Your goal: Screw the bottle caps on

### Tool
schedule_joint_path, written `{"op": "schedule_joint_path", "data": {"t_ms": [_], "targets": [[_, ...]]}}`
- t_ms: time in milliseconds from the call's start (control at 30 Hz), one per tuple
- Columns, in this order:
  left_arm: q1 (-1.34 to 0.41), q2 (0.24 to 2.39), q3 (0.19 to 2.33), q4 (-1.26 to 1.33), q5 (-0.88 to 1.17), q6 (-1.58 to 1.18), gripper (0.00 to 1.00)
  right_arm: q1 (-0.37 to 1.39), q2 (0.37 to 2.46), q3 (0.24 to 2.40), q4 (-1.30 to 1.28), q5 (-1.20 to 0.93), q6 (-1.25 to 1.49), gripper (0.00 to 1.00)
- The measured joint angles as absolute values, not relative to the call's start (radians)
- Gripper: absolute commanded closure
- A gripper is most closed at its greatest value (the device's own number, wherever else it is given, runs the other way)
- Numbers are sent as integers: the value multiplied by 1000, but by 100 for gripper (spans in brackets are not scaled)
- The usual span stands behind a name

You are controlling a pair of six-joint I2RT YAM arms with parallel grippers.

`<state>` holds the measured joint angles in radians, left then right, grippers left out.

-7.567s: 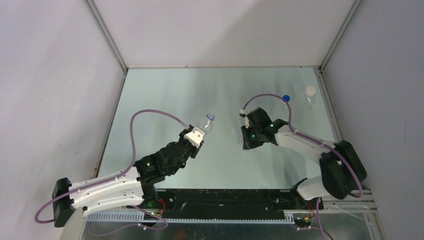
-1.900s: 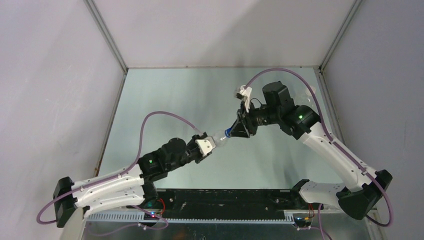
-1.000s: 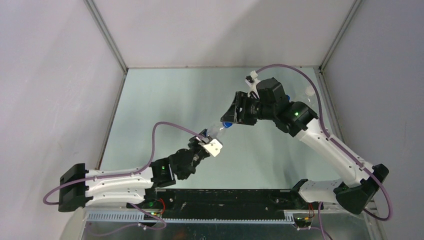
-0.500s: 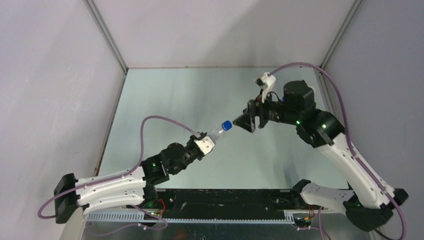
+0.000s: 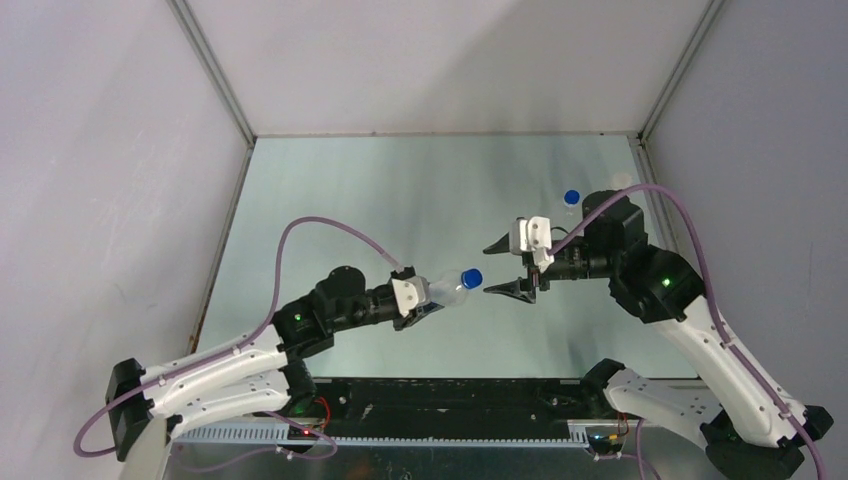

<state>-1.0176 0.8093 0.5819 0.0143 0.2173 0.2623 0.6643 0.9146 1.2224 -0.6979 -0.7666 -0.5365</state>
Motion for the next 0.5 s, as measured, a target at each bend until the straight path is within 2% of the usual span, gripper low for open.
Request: {"op": "schedule_joint_path", "data": {"t_ms": [500], "targets": [[-1018,836,616,-49,301,263,73,685,946,1221,-732,-838,-648,47]]}}
